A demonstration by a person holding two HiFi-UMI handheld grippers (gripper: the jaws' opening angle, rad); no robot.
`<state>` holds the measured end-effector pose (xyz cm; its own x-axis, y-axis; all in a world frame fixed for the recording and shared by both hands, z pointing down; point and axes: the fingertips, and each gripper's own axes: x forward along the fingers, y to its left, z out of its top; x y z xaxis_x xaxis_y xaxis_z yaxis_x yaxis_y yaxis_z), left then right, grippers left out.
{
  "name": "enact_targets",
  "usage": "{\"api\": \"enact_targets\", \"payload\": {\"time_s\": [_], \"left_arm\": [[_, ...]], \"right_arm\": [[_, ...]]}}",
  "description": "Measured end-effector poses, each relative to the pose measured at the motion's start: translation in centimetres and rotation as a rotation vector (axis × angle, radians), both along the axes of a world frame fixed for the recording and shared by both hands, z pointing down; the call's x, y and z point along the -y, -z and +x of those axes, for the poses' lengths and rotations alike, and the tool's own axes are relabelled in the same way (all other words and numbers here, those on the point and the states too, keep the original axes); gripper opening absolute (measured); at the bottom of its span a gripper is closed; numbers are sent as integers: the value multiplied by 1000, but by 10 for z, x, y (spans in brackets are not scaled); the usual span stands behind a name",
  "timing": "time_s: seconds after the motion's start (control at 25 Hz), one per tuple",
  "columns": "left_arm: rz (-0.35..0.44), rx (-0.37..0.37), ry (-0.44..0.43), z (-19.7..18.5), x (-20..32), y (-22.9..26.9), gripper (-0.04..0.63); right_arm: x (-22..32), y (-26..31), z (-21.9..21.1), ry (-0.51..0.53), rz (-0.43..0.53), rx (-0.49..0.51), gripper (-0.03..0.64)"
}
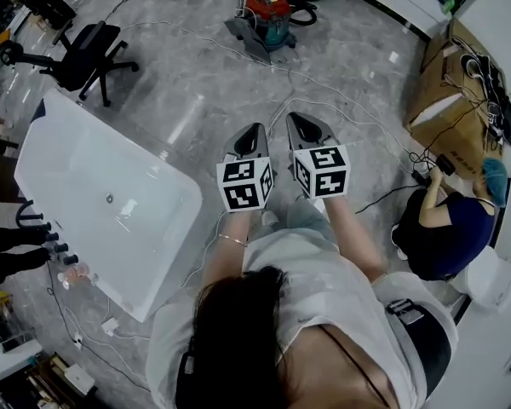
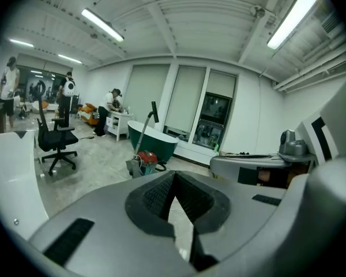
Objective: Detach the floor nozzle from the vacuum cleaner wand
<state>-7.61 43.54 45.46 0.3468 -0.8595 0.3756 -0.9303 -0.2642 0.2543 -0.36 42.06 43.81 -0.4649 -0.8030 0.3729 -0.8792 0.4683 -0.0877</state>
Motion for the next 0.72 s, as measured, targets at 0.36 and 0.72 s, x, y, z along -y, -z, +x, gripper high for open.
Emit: {"api": "enact_targets", "payload": {"time_s": [0.36,0.72], "left_arm": [[-13,2,-23,2,13,-6,3],[-24,10,0,7,40,-11,3]], "right_arm": [[10,-10,1,-20,-31,4,15],[32,-16,-2,22,-52,11,15]]}}
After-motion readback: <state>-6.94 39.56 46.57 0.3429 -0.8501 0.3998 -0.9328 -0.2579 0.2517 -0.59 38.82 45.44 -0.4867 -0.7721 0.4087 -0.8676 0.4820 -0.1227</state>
